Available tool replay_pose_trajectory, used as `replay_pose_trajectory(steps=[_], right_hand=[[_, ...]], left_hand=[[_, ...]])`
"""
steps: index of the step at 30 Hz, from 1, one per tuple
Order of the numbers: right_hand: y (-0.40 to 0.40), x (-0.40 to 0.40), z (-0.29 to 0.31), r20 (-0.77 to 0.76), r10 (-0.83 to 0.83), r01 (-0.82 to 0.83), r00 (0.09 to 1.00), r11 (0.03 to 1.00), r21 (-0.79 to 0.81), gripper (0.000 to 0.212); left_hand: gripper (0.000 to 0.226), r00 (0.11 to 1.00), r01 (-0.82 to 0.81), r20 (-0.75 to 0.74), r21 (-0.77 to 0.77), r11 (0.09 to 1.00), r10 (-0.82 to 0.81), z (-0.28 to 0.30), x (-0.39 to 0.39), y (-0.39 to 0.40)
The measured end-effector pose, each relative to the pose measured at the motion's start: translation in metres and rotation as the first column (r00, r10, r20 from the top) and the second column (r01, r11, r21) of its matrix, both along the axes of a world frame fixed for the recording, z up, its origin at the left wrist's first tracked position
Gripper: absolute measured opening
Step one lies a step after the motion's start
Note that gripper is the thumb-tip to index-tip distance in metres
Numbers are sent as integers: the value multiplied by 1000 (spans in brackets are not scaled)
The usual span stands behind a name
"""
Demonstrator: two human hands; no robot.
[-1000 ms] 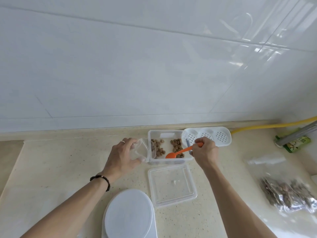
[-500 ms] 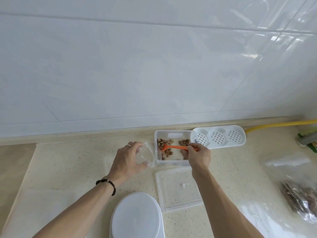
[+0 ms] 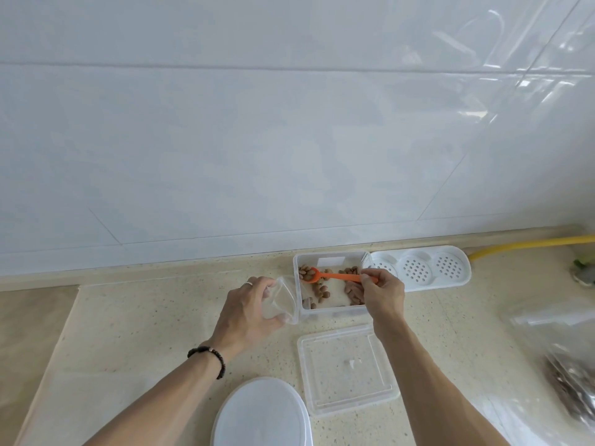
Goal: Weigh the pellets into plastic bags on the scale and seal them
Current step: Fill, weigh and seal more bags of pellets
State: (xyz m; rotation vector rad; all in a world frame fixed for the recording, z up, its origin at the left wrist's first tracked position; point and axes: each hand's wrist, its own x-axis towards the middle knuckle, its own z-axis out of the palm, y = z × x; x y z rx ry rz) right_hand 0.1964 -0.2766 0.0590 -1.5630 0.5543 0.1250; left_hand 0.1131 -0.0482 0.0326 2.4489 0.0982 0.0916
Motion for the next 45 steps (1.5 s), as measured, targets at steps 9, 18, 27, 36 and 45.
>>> replay_pose_trajectory(steps=[9,18,27,36,45], right_hand=[[-34,-12,32,73,-96,85,993,986,141,11],[-35,-32,87,324,254,-197,911,960,-200,15],[-33,-40,96,412,591,-204,694,710,-674,14],[-44,-24,56,336,398,39,854,595,-803,18],[-17,-16,23,232,405,32,884,443,-896,35]], left_hand=[[58,998,-44,-34,70,997,46,16,25,-15],[58,993,-70,-97,-57,996,64,32,45,-50],[63,992,-76,-111,-90,993,65,30,45,-55],[64,987,-118,-113,-49,992,111,10,38,-39],[70,998,-57,-40,-39,998,55,3,38,-36]])
